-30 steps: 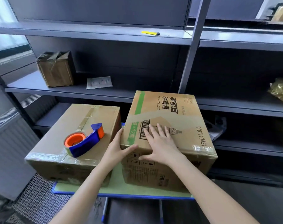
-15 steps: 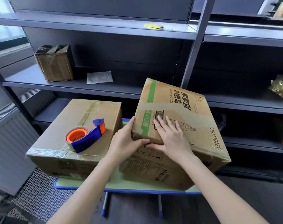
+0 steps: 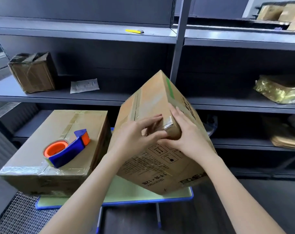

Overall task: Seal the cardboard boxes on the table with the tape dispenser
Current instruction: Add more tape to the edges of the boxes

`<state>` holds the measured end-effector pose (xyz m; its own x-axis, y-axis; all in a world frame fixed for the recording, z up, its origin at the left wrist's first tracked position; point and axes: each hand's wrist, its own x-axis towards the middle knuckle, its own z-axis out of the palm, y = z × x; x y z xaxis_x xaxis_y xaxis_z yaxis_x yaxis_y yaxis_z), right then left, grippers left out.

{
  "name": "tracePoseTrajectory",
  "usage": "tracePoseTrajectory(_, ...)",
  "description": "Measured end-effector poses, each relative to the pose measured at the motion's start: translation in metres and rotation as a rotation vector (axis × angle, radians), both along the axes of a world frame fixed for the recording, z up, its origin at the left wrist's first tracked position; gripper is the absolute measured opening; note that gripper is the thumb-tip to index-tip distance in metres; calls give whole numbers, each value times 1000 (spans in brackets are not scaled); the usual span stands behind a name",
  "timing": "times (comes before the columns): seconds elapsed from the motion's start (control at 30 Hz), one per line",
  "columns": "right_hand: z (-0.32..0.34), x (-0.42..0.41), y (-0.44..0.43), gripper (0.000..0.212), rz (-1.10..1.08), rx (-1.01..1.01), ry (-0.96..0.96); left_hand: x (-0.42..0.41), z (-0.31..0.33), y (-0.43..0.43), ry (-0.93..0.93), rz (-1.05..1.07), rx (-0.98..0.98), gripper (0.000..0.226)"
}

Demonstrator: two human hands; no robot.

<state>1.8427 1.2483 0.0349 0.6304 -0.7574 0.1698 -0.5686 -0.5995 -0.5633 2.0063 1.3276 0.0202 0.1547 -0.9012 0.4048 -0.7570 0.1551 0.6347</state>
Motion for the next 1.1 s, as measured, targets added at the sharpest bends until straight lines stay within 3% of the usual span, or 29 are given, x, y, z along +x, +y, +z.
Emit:
tracePoseTrajectory(0.1,1,-12,6,86,-93,7,-165,8,-18,-7,30,32,87,47)
tracePoseTrajectory(0.2,-6,-8,6,83,-248,-42,-227,16,-36,-15,34,83,133,44)
tracePoseTrajectory(0.33,-20,-7,2,58,-364,-95,-381,20,-48,-25,46,107,205,45)
tracePoseTrajectory(0.43,-21,-21,-6,70,-421,0,-554,16,-51,-27,79,85,219,44)
tracePoseTrajectory(0.53,-22,-34,-17,72,-425,84,-633,5,-46,-25,-73,84,203,53)
tracePoseTrajectory(0.63,-20,-35,-19,61,-377,131,-657,-6,-39,-16,-245,130,268,67)
tracePoseTrajectory(0.7,-21,-32,-20,55,-339,144,-669,-9,-34,-7,-282,152,270,80)
tracePoseTrajectory(0.83,-20,-27,-28,37,-302,175,-705,-4,-36,-2,-270,137,339,83)
tracePoseTrajectory(0.93,-28,-33,-37,35,-344,231,-768,-3,-39,-7,-232,56,381,90)
tracePoseTrajectory(1.1,-62,-44,-37,32,-475,330,-860,-2,-46,-22,-481,29,347,96)
